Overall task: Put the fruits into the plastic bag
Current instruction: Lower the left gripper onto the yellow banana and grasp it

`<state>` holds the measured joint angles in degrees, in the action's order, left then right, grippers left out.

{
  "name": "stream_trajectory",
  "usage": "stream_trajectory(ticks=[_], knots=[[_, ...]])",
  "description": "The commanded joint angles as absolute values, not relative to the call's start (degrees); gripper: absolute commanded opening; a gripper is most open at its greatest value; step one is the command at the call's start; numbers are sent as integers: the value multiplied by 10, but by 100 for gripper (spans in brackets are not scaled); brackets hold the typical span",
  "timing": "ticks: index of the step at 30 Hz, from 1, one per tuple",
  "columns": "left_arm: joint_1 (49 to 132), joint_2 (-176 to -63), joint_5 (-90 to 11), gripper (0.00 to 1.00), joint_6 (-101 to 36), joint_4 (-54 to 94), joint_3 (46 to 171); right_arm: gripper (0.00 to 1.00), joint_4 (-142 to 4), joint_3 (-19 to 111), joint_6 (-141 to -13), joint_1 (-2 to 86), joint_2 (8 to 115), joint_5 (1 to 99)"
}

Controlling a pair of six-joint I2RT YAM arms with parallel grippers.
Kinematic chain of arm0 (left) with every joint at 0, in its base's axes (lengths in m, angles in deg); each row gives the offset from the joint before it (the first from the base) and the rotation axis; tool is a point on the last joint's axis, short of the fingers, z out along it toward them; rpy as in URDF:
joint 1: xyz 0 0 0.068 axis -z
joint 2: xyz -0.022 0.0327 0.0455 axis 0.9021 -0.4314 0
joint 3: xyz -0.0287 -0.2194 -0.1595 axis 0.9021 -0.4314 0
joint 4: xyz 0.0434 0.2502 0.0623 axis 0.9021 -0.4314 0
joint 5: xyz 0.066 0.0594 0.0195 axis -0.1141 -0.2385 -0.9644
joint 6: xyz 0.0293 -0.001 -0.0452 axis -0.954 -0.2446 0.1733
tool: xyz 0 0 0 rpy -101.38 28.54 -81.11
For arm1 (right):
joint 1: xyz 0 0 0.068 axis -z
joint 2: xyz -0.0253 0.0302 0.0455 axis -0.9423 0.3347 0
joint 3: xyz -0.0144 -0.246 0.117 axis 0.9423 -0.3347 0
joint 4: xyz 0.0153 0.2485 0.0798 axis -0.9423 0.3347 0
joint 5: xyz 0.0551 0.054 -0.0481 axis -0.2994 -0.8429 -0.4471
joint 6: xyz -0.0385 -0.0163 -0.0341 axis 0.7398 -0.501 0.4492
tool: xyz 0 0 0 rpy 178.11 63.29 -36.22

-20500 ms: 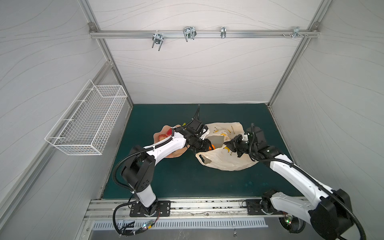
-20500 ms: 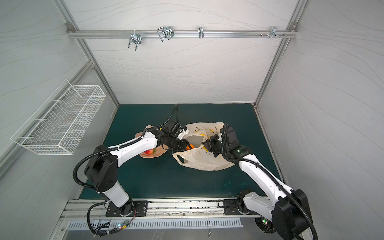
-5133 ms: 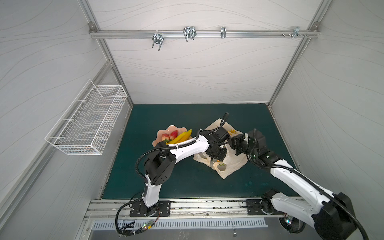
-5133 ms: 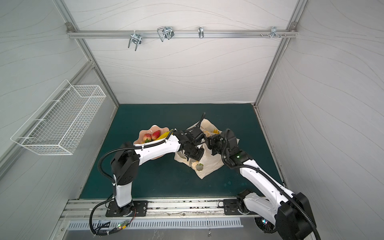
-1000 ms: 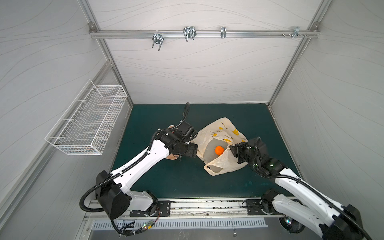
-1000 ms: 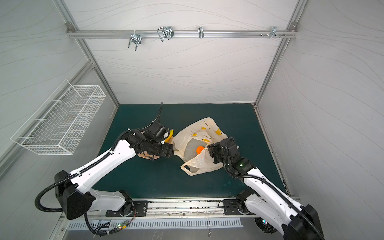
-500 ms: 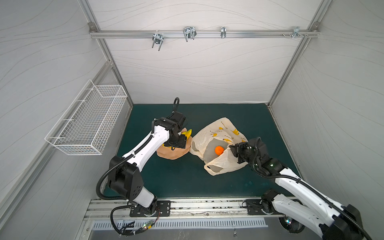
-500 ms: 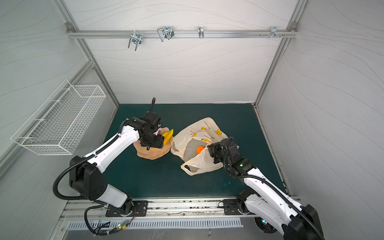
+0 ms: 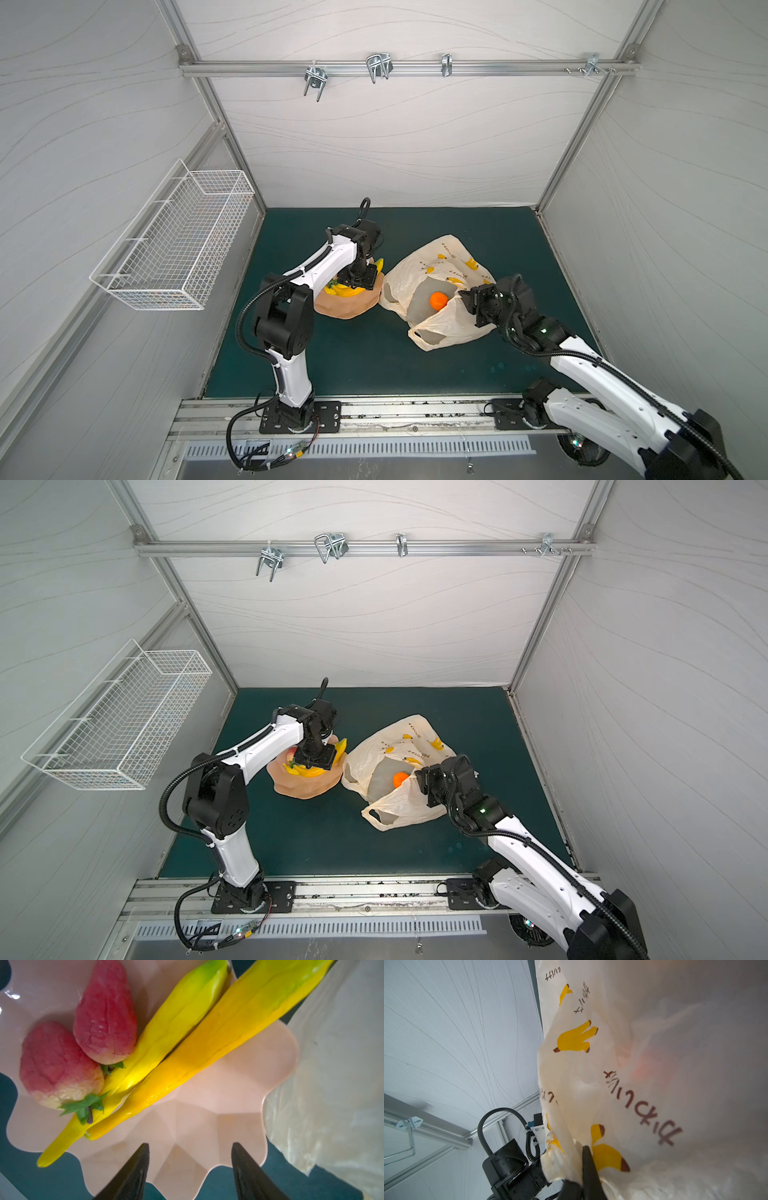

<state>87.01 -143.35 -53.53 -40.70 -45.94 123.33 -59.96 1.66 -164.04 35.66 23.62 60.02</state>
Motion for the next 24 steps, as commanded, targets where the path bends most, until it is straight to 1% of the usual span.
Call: stream_trajectory(ticks=[1, 7, 24], knots=[[866, -1451, -555, 65, -416, -449, 1257, 0, -601, 29, -1682, 360, 234, 602], [864, -1477, -575, 65, -414, -428, 1257, 0, -599, 28, -1683, 359, 235, 600], [855, -1529, -574, 66, -389, -387, 1260, 0, -592, 35, -1678, 359, 233, 599]])
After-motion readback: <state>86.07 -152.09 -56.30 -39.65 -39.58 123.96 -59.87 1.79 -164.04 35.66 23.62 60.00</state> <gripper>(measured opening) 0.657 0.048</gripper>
